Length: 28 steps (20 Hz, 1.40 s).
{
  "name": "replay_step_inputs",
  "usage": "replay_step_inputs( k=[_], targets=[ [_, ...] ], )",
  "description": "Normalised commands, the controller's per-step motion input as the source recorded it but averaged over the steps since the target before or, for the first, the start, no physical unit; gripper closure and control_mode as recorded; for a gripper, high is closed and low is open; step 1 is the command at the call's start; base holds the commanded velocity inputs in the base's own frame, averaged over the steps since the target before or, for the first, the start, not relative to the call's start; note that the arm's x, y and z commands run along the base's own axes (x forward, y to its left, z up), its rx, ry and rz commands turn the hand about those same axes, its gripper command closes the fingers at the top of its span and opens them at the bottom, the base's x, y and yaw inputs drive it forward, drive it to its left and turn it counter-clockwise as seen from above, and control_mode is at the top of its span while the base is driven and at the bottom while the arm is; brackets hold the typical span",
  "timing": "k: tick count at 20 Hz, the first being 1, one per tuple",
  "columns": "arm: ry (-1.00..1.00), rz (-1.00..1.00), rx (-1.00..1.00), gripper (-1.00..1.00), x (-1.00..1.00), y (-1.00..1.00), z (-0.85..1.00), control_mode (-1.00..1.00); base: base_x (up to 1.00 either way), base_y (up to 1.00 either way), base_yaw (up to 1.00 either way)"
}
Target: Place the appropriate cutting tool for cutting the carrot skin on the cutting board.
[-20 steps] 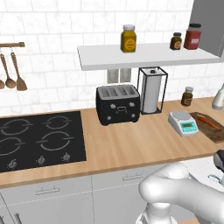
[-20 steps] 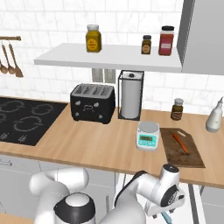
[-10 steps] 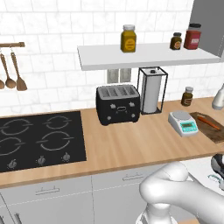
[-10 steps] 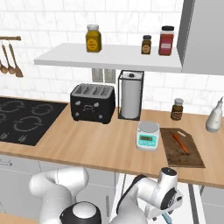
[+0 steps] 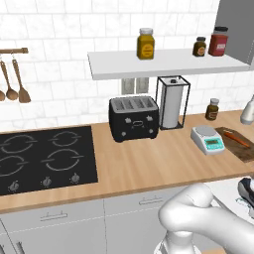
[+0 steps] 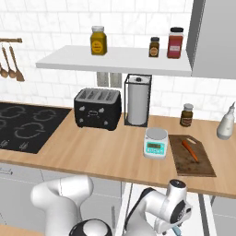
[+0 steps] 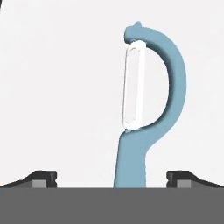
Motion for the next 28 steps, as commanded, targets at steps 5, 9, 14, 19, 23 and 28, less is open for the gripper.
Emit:
replay_step_inputs(
  k=[5, 9, 14, 19, 23, 28],
  targets=[
    [0.0, 0.07, 0.0, -1.0, 0.0, 0.0, -0.26, -1.0, 0.0, 0.0, 0.0],
    [-0.01, 0.06, 0.0, 1.0, -0.18, 0.0, -0.19, -1.0, 0.0, 0.0, 0.0],
    [-0.08, 0.05, 0.0, 1.0, -0.47, 0.01, -0.07, -1.0, 0.0, 0.0, 0.0],
    [-0.06, 0.1, -0.01, 1.0, -0.31, 0.1, 0.61, -1.0, 0.0, 0.0, 0.0],
    [-0.02, 0.12, -0.08, 1.0, -0.03, 0.01, 1.0, -1.0, 0.0, 0.0, 0.0],
    [0.0, 0.11, -0.11, 1.0, 0.02, 0.0, 1.0, -1.0, 0.0, 0.0, 0.0]
  ],
)
